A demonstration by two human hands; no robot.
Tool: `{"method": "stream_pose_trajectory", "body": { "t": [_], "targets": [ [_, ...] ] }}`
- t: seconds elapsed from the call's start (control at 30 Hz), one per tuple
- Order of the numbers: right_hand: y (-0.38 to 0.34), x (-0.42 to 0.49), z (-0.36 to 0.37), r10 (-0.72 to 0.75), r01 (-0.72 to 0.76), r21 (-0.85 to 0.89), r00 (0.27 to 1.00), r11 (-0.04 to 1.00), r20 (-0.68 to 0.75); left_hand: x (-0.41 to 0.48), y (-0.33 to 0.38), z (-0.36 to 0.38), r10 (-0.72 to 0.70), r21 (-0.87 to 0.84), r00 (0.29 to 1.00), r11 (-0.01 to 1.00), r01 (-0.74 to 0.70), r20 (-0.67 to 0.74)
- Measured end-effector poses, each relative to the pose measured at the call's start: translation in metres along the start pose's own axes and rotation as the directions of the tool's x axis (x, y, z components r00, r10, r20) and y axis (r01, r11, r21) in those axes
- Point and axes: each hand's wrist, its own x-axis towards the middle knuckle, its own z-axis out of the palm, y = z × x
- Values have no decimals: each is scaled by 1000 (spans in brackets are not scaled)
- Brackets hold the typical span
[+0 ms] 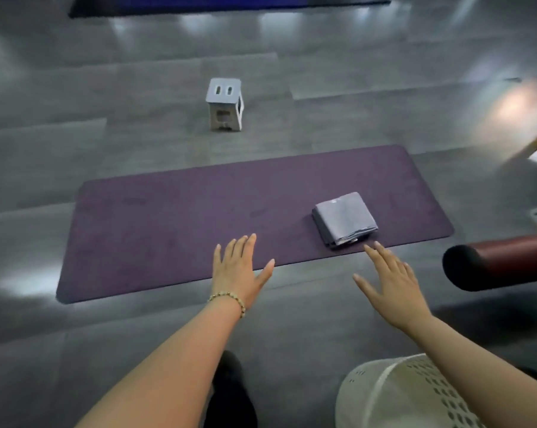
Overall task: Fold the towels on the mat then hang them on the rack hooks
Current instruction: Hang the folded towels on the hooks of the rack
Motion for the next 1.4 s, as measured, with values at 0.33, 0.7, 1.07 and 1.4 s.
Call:
{"method": "stream_pose_trajectory", "body": {
  "t": [0.33, 0.7, 1.07, 1.4],
  "targets": [
    [31, 156, -9, 252, -235, 208, 966, 950, -60, 203, 24, -3, 224, 237, 953, 933, -270, 206],
    [119, 289, -15, 222, -221, 207, 975, 953, 18, 344, 140, 57, 266, 13, 938, 961, -276, 222],
    [205, 404, 131, 329, -365, 256, 928, 895, 175, 477, 138, 223, 170, -47, 908, 985, -165, 383],
    [274, 457, 302, 397, -485, 201, 845, 851, 358, 565, 120, 397, 121, -261, 861, 965, 13, 494]
  ]
}}
